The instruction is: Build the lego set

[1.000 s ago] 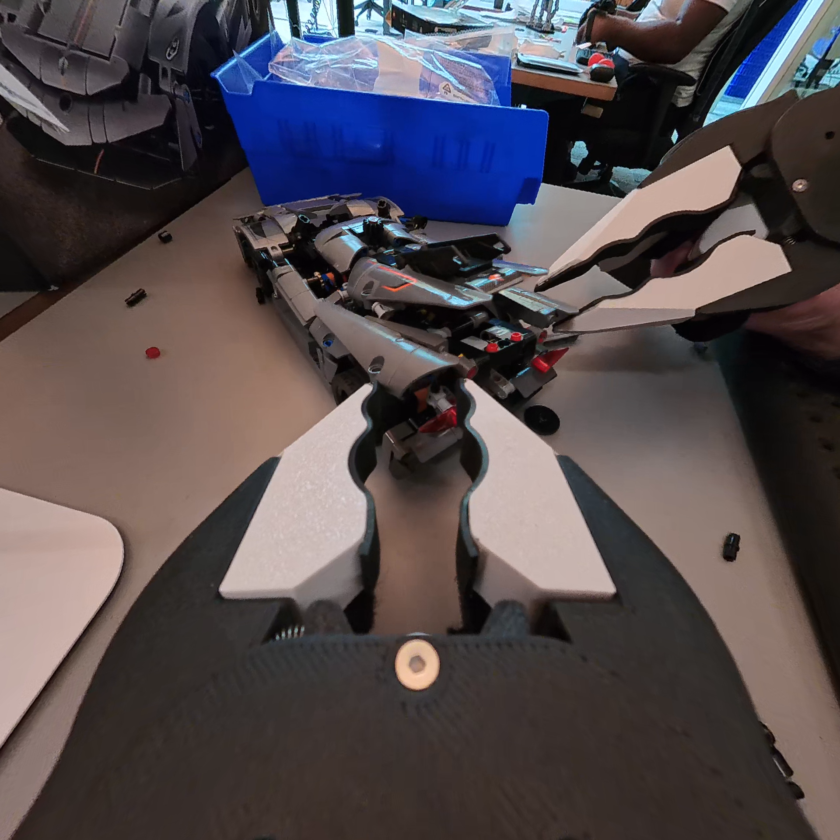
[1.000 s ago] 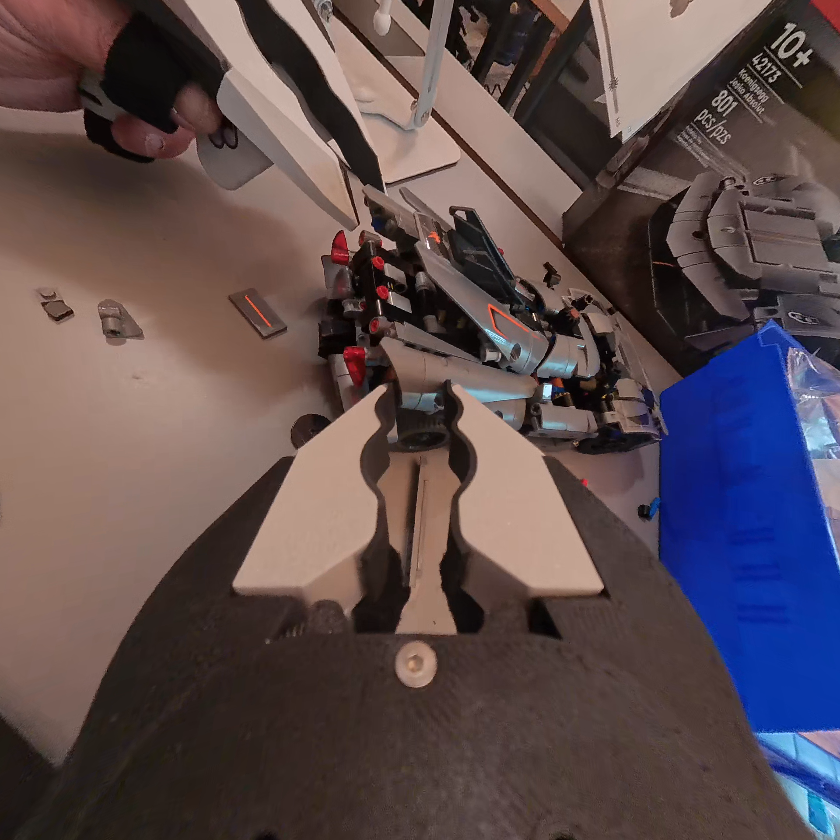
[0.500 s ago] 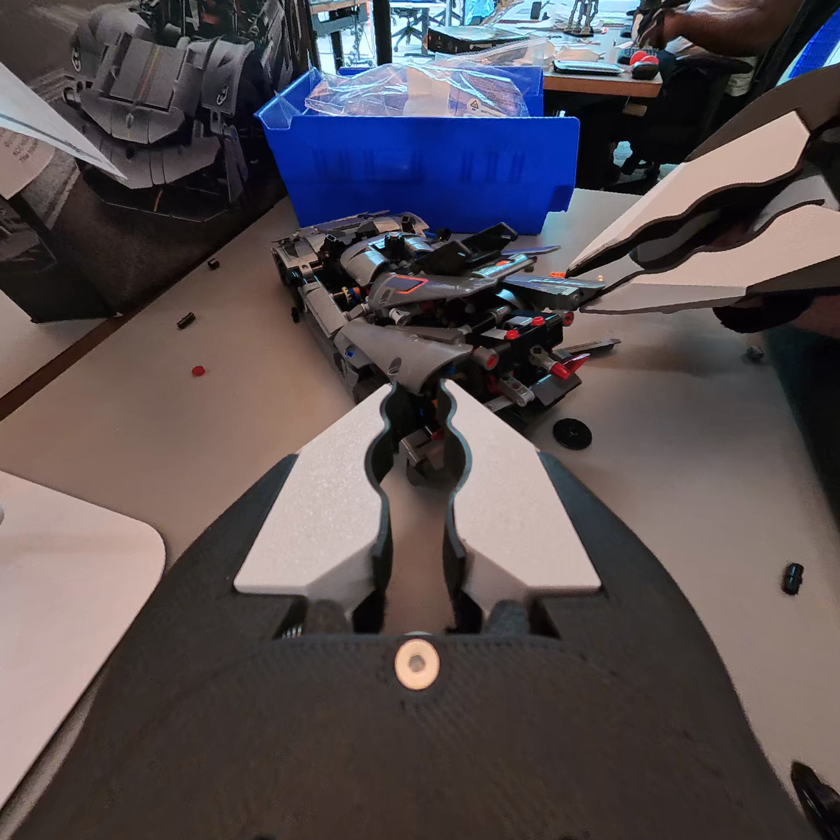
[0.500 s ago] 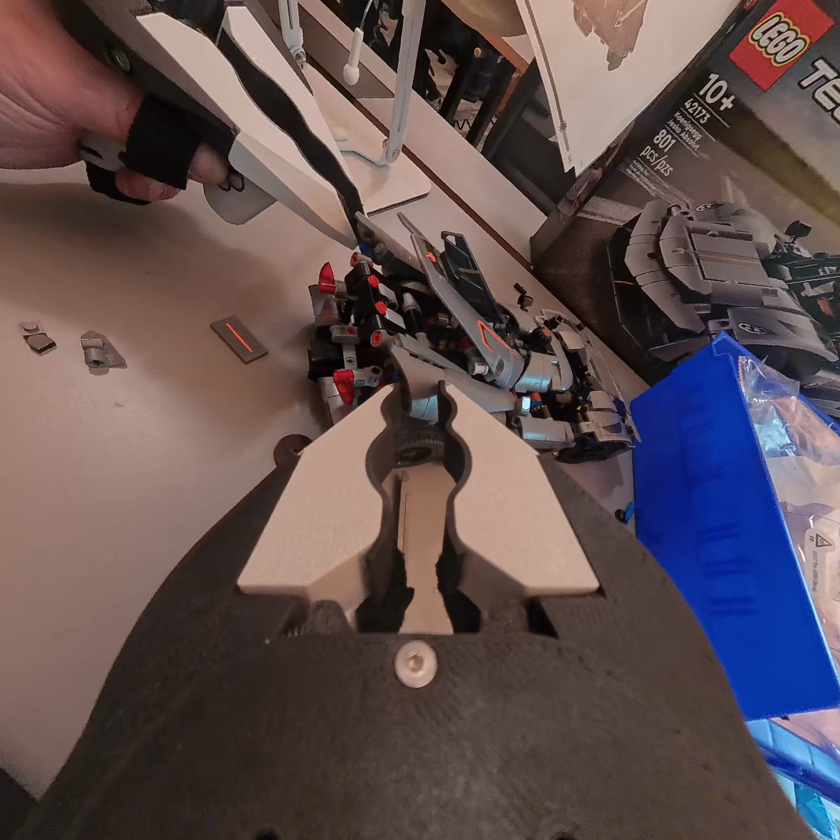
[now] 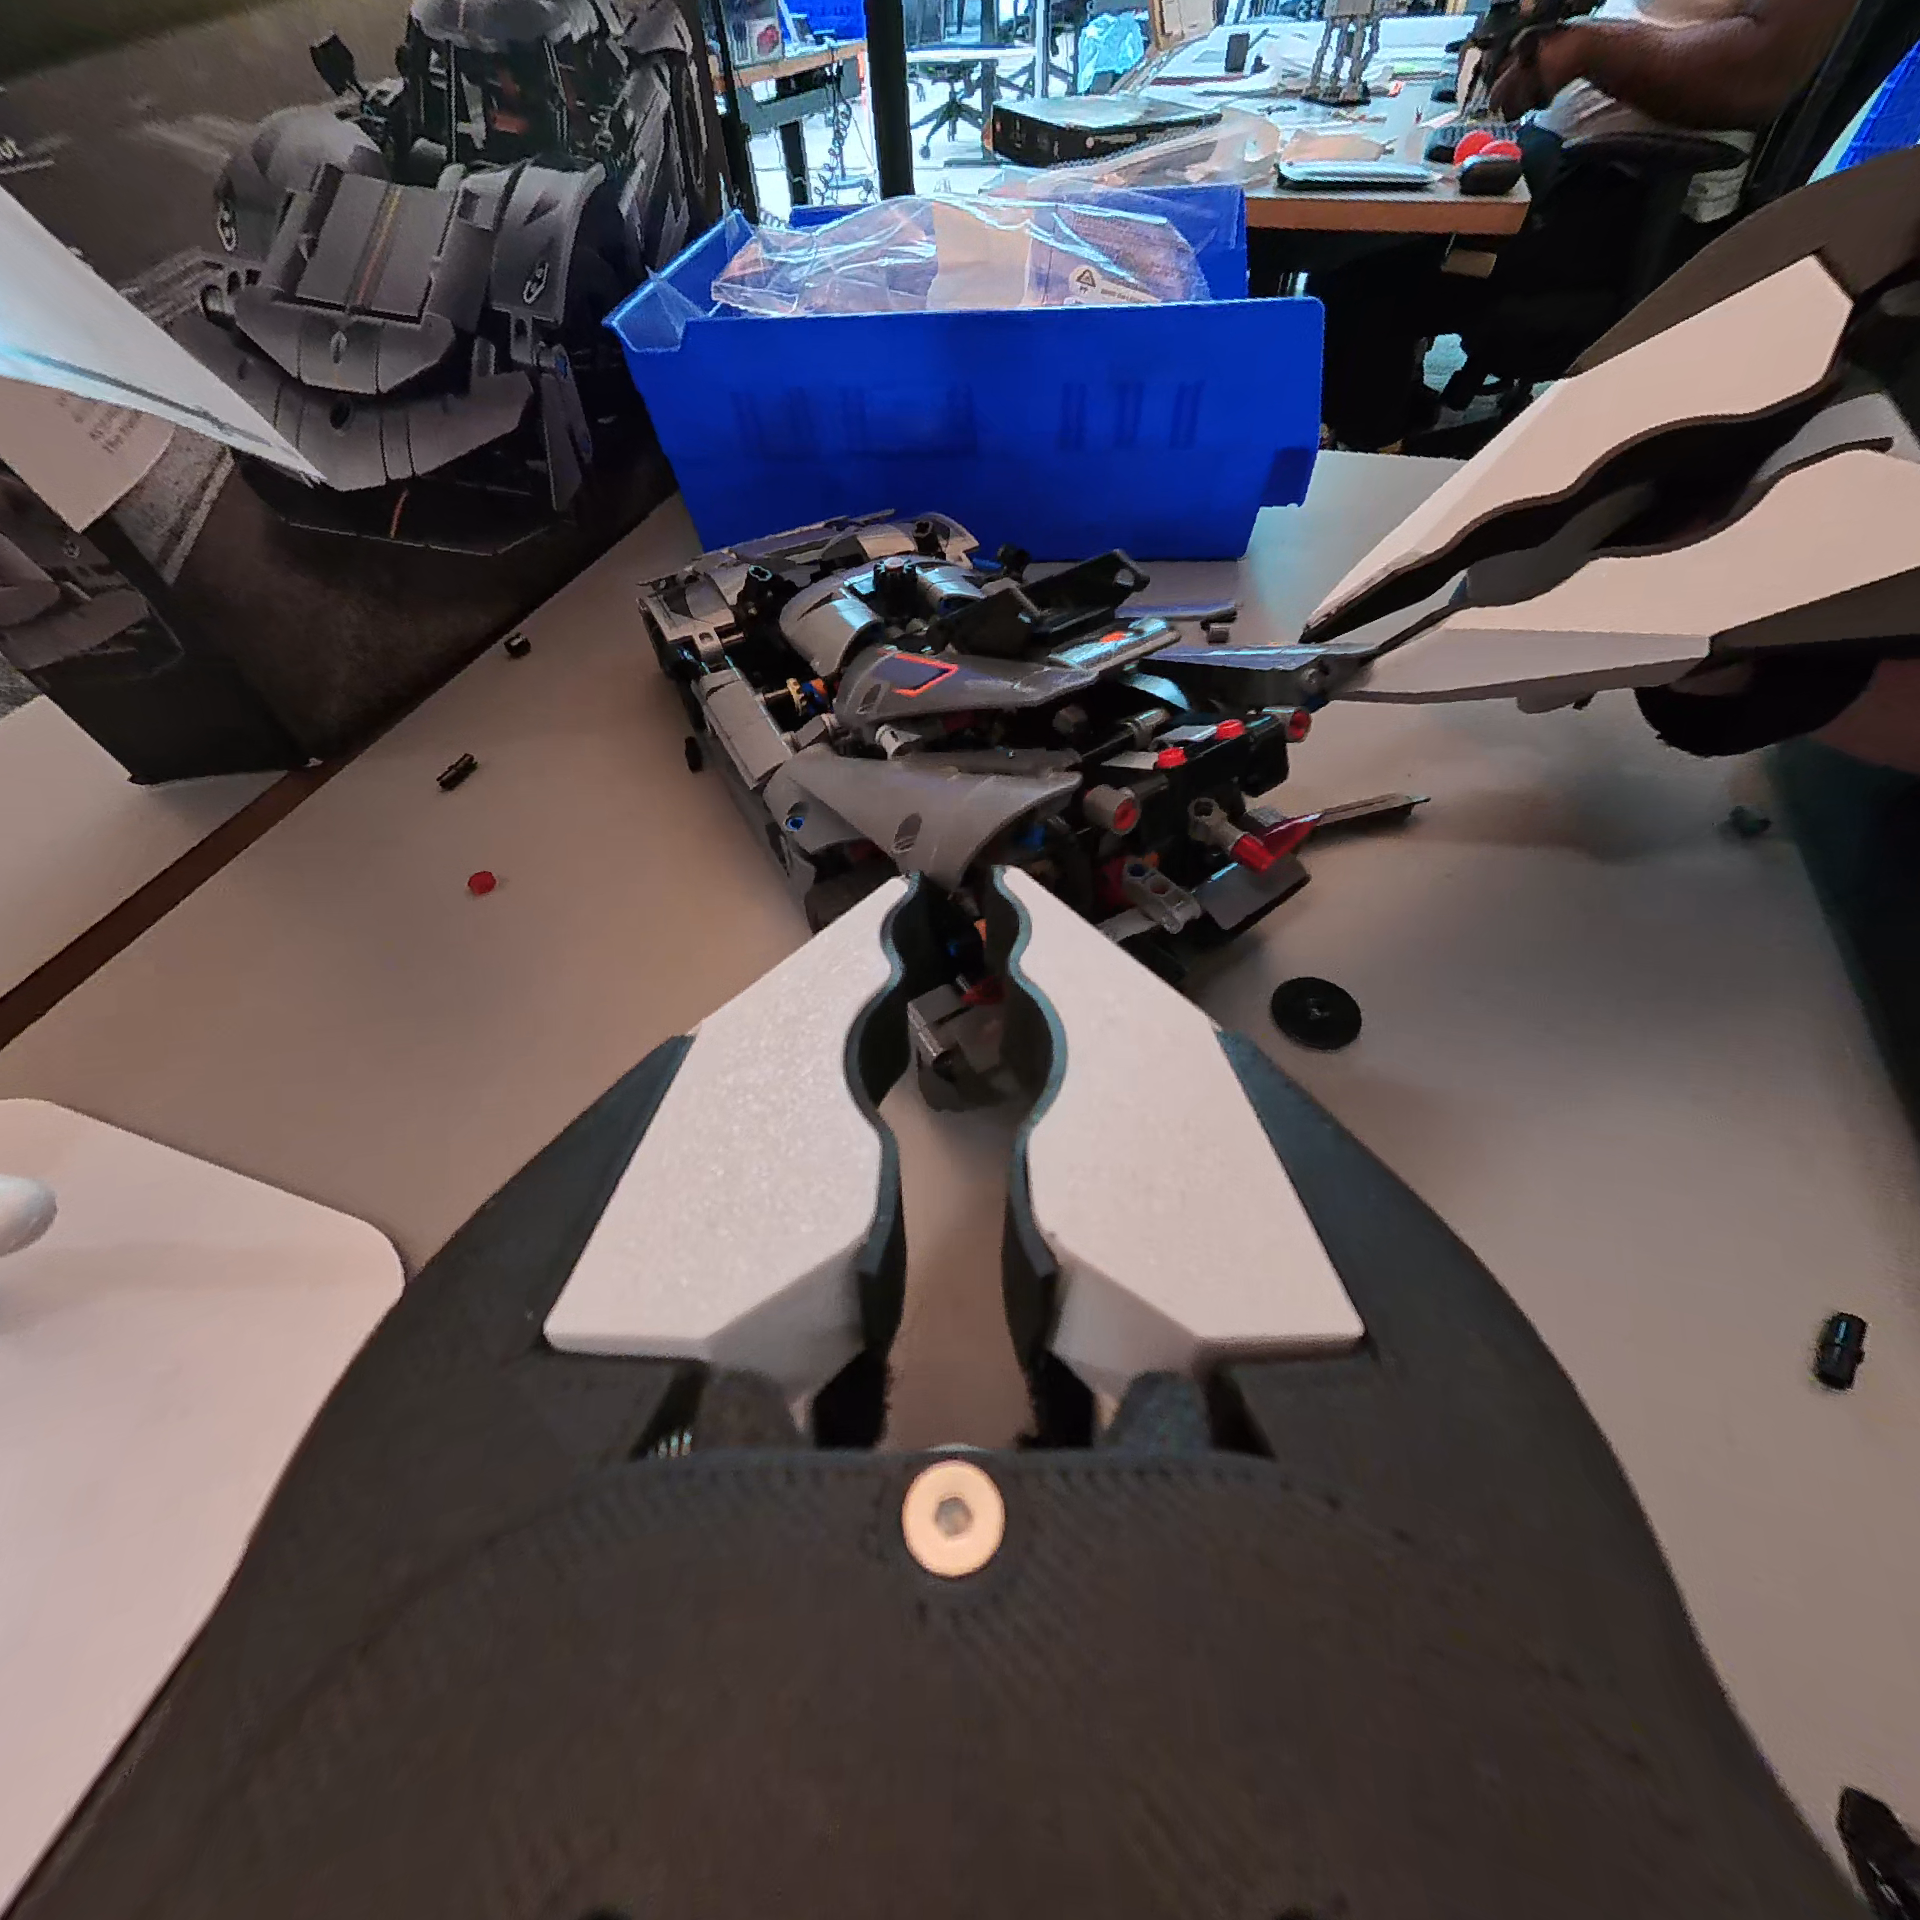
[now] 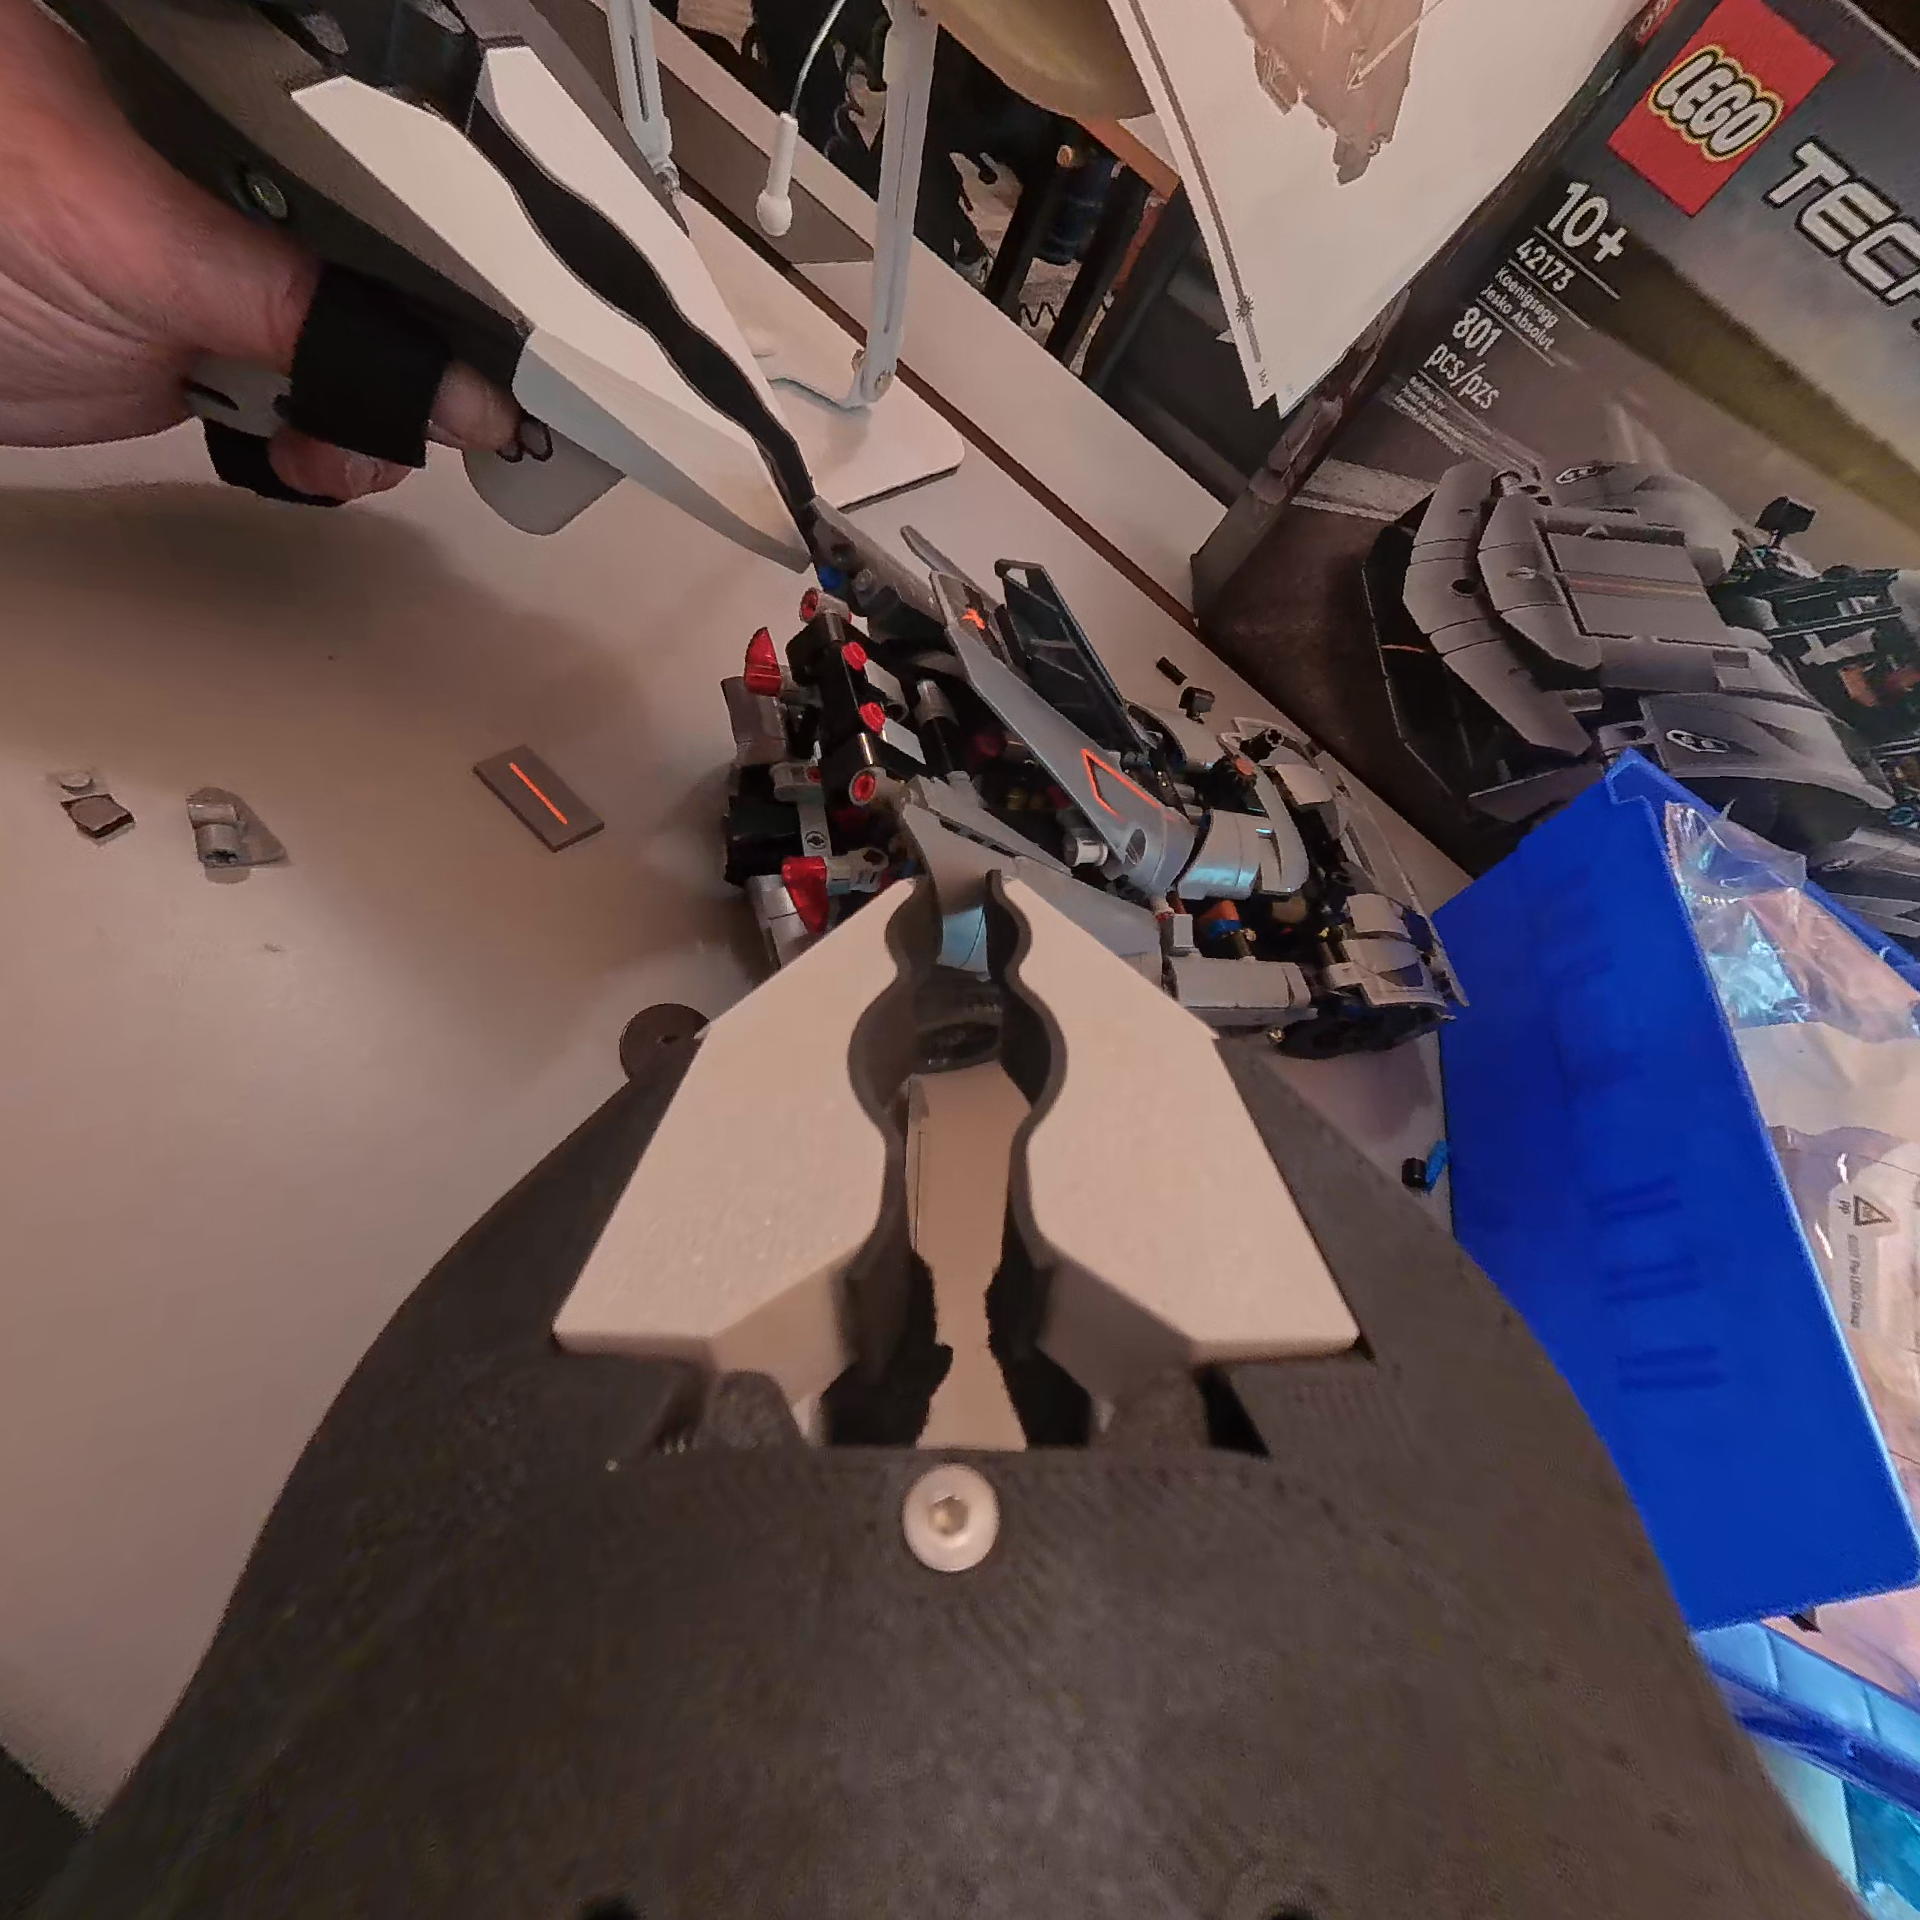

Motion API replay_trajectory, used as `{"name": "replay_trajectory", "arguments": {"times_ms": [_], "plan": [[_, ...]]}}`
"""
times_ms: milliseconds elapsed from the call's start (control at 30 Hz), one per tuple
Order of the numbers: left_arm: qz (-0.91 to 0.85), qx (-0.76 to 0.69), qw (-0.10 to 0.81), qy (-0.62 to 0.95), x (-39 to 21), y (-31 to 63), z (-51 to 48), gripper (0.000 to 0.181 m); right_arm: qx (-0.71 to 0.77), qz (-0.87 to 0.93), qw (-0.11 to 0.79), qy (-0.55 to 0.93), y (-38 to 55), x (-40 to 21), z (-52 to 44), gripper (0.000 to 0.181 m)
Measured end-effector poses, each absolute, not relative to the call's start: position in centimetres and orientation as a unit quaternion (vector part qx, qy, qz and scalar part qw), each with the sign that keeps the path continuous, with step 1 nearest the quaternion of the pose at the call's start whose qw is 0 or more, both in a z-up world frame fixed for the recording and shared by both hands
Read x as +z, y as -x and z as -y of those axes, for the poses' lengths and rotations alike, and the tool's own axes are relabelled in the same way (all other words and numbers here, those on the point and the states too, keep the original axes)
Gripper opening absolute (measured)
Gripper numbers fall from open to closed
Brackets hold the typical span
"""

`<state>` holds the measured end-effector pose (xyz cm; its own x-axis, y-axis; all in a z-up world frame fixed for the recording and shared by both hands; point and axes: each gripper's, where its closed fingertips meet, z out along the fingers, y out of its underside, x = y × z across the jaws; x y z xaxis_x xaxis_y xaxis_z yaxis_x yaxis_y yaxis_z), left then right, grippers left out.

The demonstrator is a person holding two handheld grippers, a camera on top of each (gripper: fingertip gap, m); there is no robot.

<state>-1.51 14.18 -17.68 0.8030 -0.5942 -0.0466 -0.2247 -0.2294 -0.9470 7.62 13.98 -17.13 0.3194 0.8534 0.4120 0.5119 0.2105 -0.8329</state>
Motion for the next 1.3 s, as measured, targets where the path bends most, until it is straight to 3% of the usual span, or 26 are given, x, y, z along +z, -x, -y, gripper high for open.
{"name": "replay_trajectory", "arguments": {"times_ms": [1300], "plan": [[-0.339, -0.115, 0.574, 0.736, -14.9, 0.8, -6.9, 0.004, 0.229, 0.589, 0.563, 0.533, -7.9, -15.4, -6.7, 0.004]]}}
